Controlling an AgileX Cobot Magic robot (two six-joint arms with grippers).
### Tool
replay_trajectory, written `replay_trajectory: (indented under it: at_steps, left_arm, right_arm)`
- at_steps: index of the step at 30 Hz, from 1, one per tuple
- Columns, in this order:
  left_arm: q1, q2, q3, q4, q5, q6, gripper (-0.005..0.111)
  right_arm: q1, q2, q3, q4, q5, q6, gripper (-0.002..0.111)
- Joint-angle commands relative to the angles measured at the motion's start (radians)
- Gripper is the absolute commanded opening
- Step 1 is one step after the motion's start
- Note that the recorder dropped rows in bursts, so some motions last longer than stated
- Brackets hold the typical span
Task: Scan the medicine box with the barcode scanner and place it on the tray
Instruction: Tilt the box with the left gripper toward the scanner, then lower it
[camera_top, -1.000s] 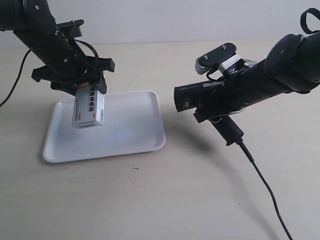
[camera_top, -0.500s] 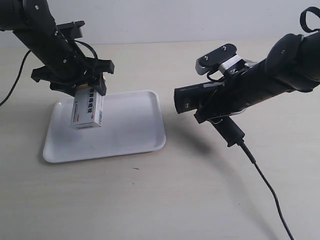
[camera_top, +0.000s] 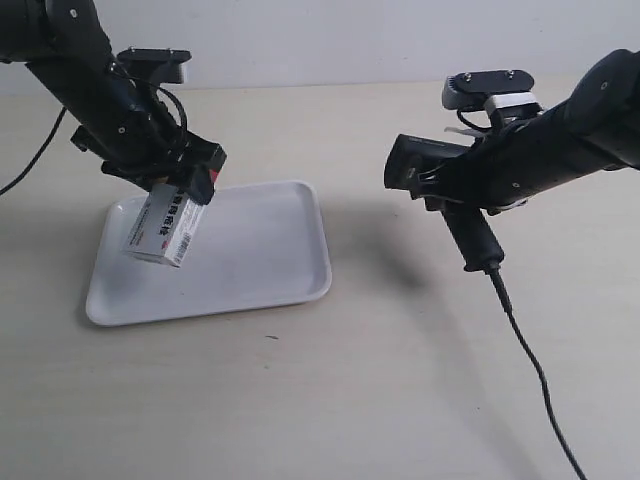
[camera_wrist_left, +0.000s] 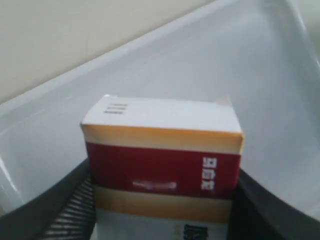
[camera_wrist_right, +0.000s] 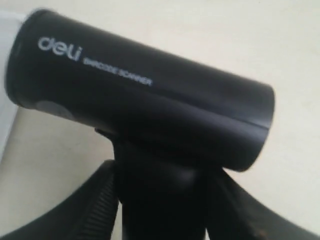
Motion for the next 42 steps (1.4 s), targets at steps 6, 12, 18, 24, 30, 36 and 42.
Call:
replay_trajectory:
  at_steps: [6, 12, 18, 24, 30, 36, 42]
  left_arm:
    - [-0.002, -0.004, 0.001, -0.200, 0.051, 0.417, 0.000]
    - [-0.002, -0.004, 0.001, -0.203, 0.051, 0.565, 0.000]
    - [-0.053, -0.004, 0.001, -0.183, 0.067, 0.793, 0.000]
    - [-0.091, -0.004, 0.001, -0.125, 0.074, 0.824, 0.000]
    - [-0.091, -0.004, 0.001, -0.112, 0.050, 0.822, 0.000]
    - [-0.091, -0.002, 0.001, -0.083, 0.037, 0.822, 0.000]
    - [-0.091, 0.044, 0.001, -0.096, 0.003, 0.824, 0.000]
  right_arm:
    - [-0.004, 0.097, -0.008, -0.005, -0.027, 0.016, 0.010]
    - [-0.004, 0.099, -0.008, -0.005, -0.041, 0.016, 0.010]
    - [-0.004, 0.099, -0.008, -0.024, -0.064, 0.016, 0.035]
    - [-0.004, 0.099, -0.008, -0.024, -0.062, 0.016, 0.067]
    - [-0.004, 0.099, -0.008, -0.022, -0.055, 0.016, 0.090]
    - [-0.004, 0.005, -0.008, -0.024, -0.004, 0.016, 0.091]
    - [-0.004, -0.173, -0.008, -0.024, 0.021, 0.016, 0.091]
